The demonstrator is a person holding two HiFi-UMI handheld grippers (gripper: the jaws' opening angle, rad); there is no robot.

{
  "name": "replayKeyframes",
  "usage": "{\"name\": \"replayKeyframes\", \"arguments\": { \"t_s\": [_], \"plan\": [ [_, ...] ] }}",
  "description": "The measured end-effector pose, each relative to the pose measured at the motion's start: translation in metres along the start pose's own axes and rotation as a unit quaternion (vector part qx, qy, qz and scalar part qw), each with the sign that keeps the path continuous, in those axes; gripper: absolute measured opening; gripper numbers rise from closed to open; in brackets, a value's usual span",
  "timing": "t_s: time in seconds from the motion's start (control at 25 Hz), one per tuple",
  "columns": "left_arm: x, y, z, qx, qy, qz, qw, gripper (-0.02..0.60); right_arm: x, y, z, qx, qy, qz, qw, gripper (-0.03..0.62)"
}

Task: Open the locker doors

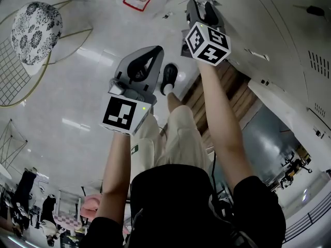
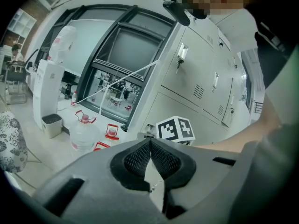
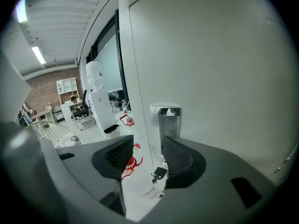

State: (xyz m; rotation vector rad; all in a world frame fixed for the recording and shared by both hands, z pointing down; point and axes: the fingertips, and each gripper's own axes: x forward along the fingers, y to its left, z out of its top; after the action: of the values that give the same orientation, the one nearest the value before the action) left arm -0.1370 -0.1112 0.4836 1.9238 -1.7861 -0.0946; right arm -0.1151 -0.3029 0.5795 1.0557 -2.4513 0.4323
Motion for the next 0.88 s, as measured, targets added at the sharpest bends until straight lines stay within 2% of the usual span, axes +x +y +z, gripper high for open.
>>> {"name": "replayKeyframes", "arguments": {
  "t_s": [0.32,0.52,0.88],
  "plan": [
    [0.001,-0.001,-0.001,-0.011,0.009,0.006,0.9999,0.018,0.009,0.0,-0.003,0.007,0.014,-0.011,1.0,0.2],
    [-0.002,0.002,0.0,0.0,-0.003,0.007,1.0,0.018,0.012,0.005,0.001,0.007,0.014,-0.01,1.0,0.215],
    [-0.009,0.001,-0.004,-0.022,0.011,0.013,0.9996,0.018,0.009,0.012,-0.001,0.012,0.027,-0.016,0.999,0.242]
  ]
}}
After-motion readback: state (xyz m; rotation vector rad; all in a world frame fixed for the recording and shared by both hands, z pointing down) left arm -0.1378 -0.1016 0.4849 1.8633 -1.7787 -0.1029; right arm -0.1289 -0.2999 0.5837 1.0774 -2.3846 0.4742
